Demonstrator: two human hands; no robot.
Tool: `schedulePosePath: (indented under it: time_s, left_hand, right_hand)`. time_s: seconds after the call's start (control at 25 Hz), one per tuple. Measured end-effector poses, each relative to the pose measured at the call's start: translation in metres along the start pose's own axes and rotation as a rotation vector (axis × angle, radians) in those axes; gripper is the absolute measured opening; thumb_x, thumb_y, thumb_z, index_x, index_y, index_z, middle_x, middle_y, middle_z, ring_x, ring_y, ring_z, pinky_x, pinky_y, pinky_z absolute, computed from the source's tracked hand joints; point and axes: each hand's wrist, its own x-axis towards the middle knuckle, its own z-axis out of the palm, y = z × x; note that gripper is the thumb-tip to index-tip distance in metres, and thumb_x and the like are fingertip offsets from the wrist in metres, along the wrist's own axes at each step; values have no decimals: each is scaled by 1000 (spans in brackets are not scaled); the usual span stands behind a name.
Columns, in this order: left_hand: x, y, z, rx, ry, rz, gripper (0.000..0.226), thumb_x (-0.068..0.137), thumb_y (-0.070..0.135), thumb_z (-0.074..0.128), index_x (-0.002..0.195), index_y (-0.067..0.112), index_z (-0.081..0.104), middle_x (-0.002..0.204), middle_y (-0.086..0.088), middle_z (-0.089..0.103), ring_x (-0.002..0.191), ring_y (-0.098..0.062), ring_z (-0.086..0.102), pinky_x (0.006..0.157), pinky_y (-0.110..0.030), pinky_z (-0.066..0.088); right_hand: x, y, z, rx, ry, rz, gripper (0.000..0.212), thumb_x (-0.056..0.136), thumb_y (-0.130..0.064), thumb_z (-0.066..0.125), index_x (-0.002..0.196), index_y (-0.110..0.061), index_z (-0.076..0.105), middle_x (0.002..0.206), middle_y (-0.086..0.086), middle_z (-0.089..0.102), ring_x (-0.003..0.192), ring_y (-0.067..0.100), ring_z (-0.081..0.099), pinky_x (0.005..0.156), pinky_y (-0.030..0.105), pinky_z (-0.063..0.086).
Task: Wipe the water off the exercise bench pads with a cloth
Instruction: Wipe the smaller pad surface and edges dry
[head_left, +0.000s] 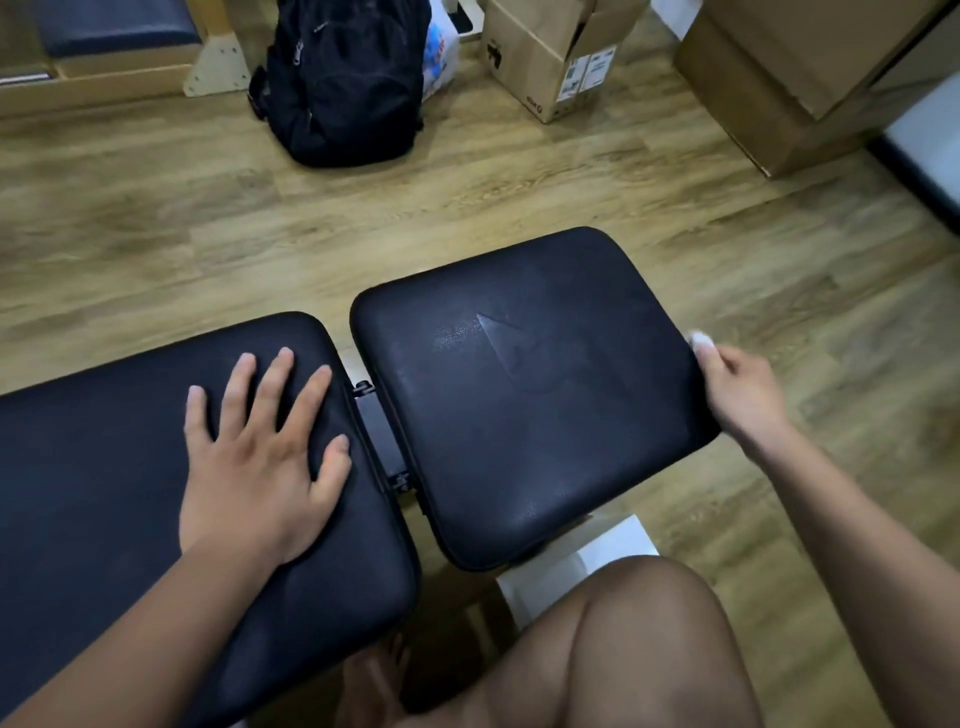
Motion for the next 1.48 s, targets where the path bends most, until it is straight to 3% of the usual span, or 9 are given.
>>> schedulePosePath:
  time_s: [0.08,0.16,0.36,0.52,0.84,1.04,1.16,1.32,1.48]
  left_hand:
    - [0,0,1,-3,-5,0,67,93,57,22,152,26,33,161,-7,26,151,-29,11,119,-60,9]
    - [0,0,-1,-16,-6,2,68,93,56,22,152,25,33,161,-8,26,151,-29,10,119,-60,7]
    - [2,-1,0,-4,-10,11,68,92,57,22,152,28,32,161,-6,25,151,-27,9,119,-58,8]
    - [1,-1,-1,-21,20,0,68,90,57,26,148,26,41,158,-8,33,149,-29,18,116,-58,11]
    - [0,-1,-1,-29,18,17,68,91,57,25,150,25,39,159,-8,31,150,-30,15,118,-60,10]
    - [-1,1,1,-30,35,11,67,92,56,27,149,25,40,159,-8,32,150,-30,16,118,-60,10]
    - [0,-2,0,-29,33,10,67,92,57,25,149,25,40,159,-9,32,150,-31,16,118,-60,10]
    - [0,0,1,-26,28,2,67,93,57,23,150,26,38,160,-8,29,151,-29,14,119,-59,8]
    - [0,1,-2,-48,23,-3,68,92,58,22,151,27,36,161,-6,28,151,-28,12,119,-59,8]
  right_hand:
    - [-21,6,-9,68,-65,107,52,97,-54,28,98,-18,65,74,11,68,70,34,67,70,35,49]
    - [-6,-19,-1,12,-15,47,55,99,-52,25,95,-14,65,84,17,69,82,41,63,74,40,49]
    - [94,-122,27,-140,-45,-21,32,90,-13,40,116,-6,56,110,20,64,104,37,60,82,36,48]
    - [113,-154,40,-130,-23,-36,40,100,-27,28,128,-8,50,128,19,54,121,35,48,97,39,39]
    - [47,-75,34,-103,125,48,51,100,-37,17,112,-9,59,97,24,66,97,42,60,87,45,44]
    - [-18,-23,26,-80,199,153,50,99,-39,23,114,-10,61,99,24,66,95,42,59,80,43,45]
    - [-60,-30,43,-27,341,139,48,96,-33,30,124,-9,61,126,17,61,118,37,52,100,41,42]
    - [-136,-110,70,115,340,-114,42,90,-28,41,118,-11,68,128,11,62,126,28,46,104,40,39]
    - [-191,-180,82,127,19,-728,38,86,-23,49,121,-19,65,136,1,56,133,20,42,112,46,29]
